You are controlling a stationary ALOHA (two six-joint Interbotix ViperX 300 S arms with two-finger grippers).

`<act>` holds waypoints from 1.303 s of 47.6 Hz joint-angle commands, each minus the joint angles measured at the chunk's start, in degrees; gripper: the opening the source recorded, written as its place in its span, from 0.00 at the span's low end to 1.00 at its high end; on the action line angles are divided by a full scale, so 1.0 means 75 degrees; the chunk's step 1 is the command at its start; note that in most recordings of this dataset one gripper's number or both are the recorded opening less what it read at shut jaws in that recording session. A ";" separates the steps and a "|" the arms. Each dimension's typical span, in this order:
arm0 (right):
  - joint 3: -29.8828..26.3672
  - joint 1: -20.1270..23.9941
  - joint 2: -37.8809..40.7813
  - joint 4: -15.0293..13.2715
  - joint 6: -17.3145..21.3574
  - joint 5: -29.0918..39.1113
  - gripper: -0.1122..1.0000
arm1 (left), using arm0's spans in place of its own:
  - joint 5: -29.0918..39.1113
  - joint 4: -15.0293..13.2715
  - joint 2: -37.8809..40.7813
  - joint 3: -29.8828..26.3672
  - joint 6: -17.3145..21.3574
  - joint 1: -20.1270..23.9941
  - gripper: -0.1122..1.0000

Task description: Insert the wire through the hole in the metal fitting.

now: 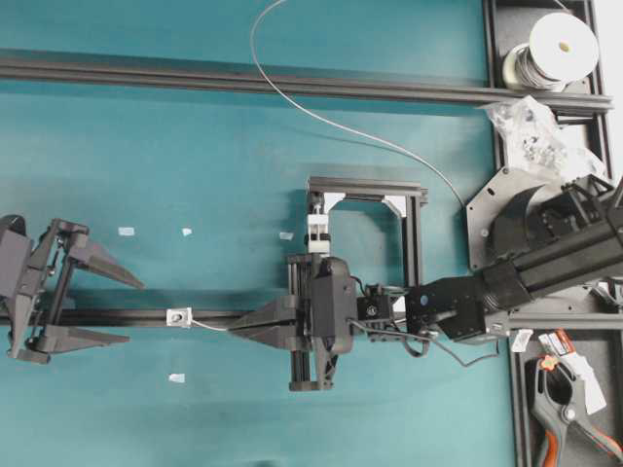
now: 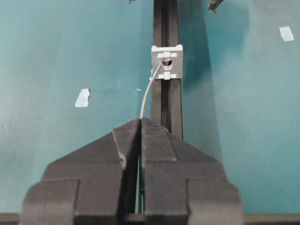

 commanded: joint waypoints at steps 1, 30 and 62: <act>-0.0117 0.0000 -0.0105 -0.0035 0.0000 -0.0094 0.10 | -0.0023 -0.0012 -0.0223 -0.0082 0.0012 -0.0023 0.79; 0.0000 0.0035 -0.0176 0.0117 0.0047 -0.0094 0.10 | -0.0035 -0.0012 -0.0234 -0.0141 0.0035 -0.0012 0.79; 0.0105 -0.0059 -0.0164 0.0188 -0.0105 -0.0223 0.10 | -0.0023 -0.0012 -0.0223 -0.0199 0.0047 0.0012 0.79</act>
